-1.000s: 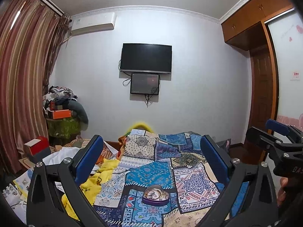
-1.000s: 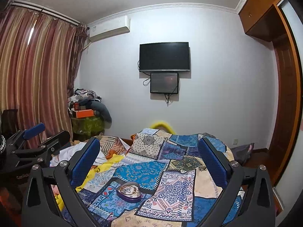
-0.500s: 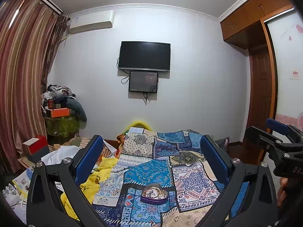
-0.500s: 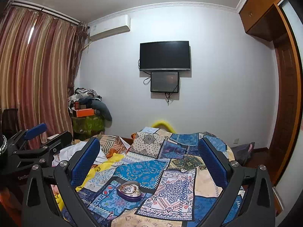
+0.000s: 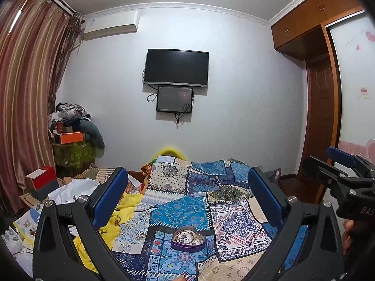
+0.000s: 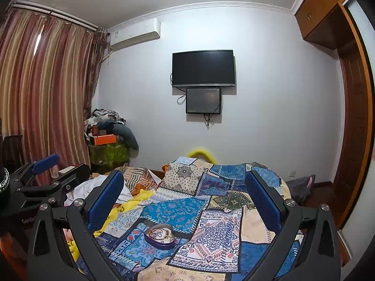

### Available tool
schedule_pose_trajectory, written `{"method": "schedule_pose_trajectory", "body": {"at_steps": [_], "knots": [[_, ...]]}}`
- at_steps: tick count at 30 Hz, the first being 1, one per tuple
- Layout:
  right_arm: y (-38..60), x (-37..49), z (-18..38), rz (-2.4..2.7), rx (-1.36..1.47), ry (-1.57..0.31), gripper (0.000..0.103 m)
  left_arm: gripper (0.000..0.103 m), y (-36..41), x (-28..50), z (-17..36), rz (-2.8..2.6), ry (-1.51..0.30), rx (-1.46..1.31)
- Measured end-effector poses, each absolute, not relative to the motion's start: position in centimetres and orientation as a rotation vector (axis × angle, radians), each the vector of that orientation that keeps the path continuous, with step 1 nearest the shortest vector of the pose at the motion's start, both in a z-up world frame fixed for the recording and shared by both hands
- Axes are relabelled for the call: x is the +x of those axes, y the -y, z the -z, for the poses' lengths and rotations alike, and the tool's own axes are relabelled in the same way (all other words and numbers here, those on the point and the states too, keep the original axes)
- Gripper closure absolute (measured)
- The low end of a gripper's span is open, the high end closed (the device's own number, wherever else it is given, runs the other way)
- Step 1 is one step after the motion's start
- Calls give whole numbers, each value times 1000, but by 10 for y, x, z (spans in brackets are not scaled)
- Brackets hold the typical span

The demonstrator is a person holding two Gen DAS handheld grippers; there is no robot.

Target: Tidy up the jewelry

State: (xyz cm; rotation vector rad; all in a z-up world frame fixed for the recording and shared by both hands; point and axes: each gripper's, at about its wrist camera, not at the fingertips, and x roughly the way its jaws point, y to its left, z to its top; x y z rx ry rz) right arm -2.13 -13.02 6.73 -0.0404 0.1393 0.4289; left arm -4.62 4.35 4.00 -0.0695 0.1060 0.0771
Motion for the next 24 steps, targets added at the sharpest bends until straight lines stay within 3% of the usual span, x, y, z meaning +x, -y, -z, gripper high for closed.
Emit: {"method": "schedule_pose_trajectory", "body": {"at_steps": [24], "knots": [[129, -19, -65, -429, -36, -158, 0, 0, -47, -44, -39, -66, -113, -68]]}}
